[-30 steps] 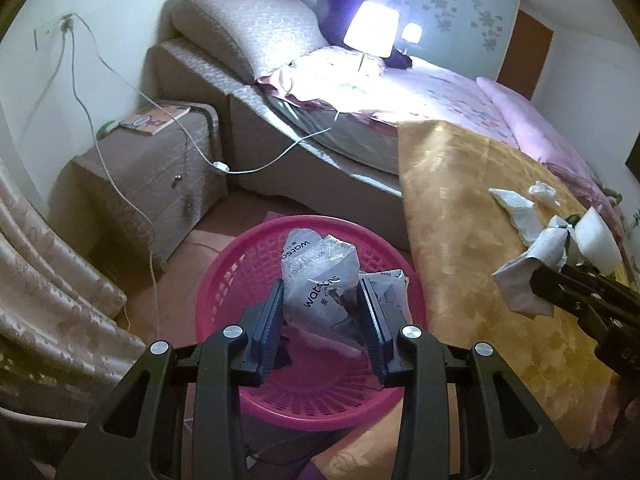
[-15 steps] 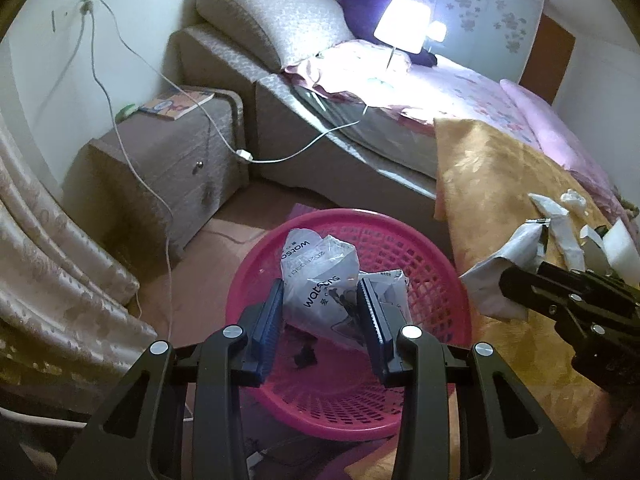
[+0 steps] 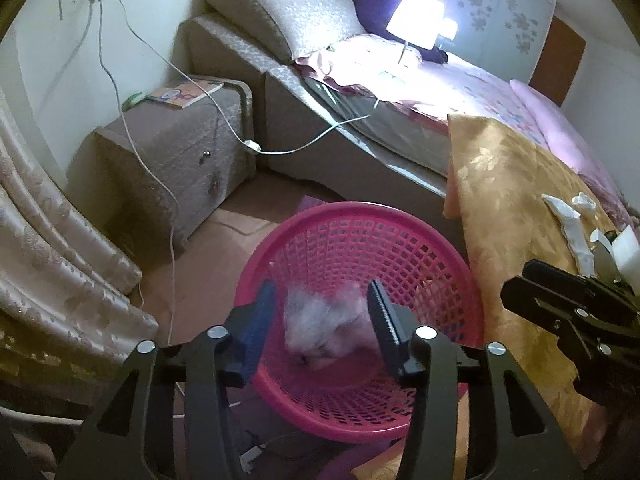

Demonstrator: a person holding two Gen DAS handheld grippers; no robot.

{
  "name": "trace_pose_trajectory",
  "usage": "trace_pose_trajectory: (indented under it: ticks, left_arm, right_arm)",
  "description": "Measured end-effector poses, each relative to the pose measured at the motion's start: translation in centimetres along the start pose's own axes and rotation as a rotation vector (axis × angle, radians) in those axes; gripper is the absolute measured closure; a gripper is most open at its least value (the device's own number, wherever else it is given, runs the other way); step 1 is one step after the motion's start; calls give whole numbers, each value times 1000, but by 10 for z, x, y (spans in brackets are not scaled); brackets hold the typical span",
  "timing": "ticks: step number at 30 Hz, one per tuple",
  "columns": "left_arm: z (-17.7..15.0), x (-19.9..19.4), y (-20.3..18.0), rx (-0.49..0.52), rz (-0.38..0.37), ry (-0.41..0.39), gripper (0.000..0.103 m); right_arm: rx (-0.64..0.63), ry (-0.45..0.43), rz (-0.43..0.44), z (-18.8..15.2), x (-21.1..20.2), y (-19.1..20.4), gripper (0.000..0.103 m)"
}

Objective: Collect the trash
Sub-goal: 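Carry both items over the pink basket and open both grippers to release them, then return to the bedspread and grasp the black plastic bag with the left gripper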

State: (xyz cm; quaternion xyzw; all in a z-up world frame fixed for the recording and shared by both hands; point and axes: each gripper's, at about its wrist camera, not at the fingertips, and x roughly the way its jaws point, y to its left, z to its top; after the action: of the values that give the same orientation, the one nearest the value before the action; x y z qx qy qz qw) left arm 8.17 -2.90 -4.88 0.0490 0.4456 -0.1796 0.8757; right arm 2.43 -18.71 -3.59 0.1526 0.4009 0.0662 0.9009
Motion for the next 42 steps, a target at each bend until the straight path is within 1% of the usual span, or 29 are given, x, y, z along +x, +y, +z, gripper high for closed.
trace_pose_trajectory:
  ticks: [1,3,6,8,14,19,27,31,33,36,42]
  left_arm:
    - [0,-1,0,2,8,-5,51]
    - [1,-3,-1,8,28,-18,43]
    - [2,-8,-1,18,60,-39,36]
    - [3,-11,0,14,75,-50,34]
    - [5,-15,7,-14,87,-54,33]
    - [5,-17,6,-11,81,-56,33]
    - [2,-21,-14,35,56,-60,33]
    - [-1,-27,-31,75,28,-65,33]
    - [-2,-30,-42,98,8,-71,33]
    - [-6,-34,-60,136,-27,-75,29]
    - [-17,-36,-100,238,-85,-66,28]
  right_arm:
    - [1,-1,1,-1,0,0,54]
    - [4,-3,1,-1,-1,0,53]
    - [5,-7,0,-2,-1,0,52]
    - [5,-10,-1,-2,-1,1,51]
    - [-2,-22,-8,-3,-5,3,49]
    - [-1,-44,-26,-4,-13,4,46]
    - [46,-97,-61,-15,-39,-11,35]
    - [85,-121,-91,-28,-58,-25,34]
    - [104,-136,-112,-35,-70,-34,34]
    - [137,-157,-156,-48,-90,-51,34]
    - [220,-199,-257,-76,-130,-92,34]
